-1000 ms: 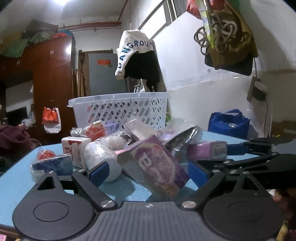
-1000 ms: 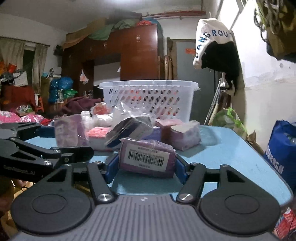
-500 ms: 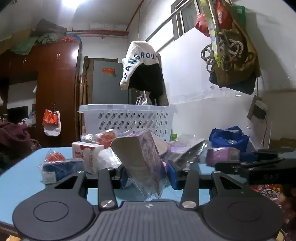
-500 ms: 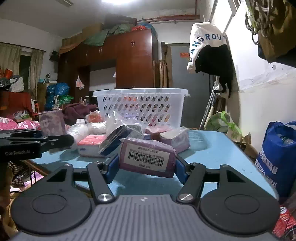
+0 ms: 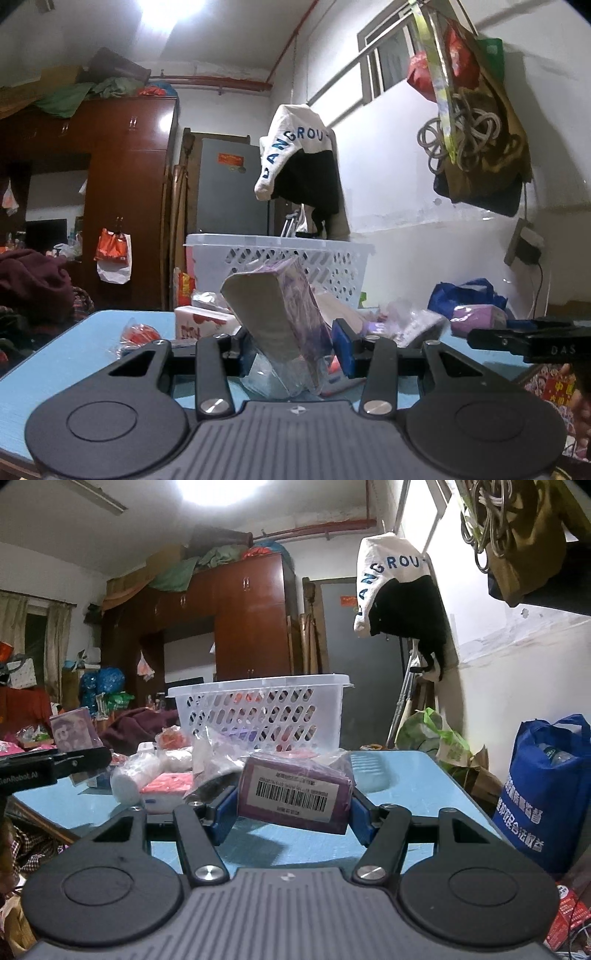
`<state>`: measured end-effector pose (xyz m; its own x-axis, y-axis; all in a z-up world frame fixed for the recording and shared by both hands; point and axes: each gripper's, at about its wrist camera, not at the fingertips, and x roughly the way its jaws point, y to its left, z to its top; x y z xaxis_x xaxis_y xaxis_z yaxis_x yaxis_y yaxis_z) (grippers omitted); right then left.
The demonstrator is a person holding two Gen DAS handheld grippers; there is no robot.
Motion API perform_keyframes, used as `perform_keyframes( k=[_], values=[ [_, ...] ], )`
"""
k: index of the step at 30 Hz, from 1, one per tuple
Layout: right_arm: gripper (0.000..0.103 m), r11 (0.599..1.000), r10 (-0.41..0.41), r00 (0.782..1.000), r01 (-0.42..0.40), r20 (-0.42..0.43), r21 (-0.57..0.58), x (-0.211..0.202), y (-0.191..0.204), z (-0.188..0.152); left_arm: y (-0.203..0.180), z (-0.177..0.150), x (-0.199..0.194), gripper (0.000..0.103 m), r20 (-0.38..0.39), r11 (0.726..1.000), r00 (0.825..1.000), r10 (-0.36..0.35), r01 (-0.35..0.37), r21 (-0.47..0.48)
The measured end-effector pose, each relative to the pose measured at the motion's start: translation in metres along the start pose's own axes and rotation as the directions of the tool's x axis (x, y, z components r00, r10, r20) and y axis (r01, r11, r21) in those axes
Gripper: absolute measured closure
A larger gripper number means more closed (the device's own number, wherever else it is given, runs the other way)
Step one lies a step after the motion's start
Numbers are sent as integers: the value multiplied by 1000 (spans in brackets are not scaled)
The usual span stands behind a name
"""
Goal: Organize objects
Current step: 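Grasp the lilac tissue pack with the left tool while the right tool grasps the barcoded pink pack, then drop the held packs into the white basket with both tools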
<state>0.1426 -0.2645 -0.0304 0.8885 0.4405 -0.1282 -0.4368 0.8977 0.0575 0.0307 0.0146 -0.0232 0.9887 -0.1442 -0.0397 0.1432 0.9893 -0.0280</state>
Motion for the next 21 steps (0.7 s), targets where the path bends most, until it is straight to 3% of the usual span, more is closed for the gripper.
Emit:
perform_keyframes(
  k=[8, 13, 17, 21],
  values=[
    [38, 999, -35, 999, 35, -42, -13, 6, -4, -3, 11, 4, 2, 56, -12, 1000, 1000, 12, -13, -22],
    [38, 1000, -23, 1000, 23, -2, 19, -3, -10, 7, 16, 9, 1, 56, -8, 999, 1000, 7, -8, -41],
    [38, 999, 2, 998, 0, 63, -34, 4, 0, 42, 23, 32, 9, 56, 16, 999, 1000, -14, 15, -52],
    [38, 996, 51, 990, -40, 133, -80, 50, 10, 96, 28, 85, 47, 56, 41, 1000, 999, -6, 7, -21]
  ],
)
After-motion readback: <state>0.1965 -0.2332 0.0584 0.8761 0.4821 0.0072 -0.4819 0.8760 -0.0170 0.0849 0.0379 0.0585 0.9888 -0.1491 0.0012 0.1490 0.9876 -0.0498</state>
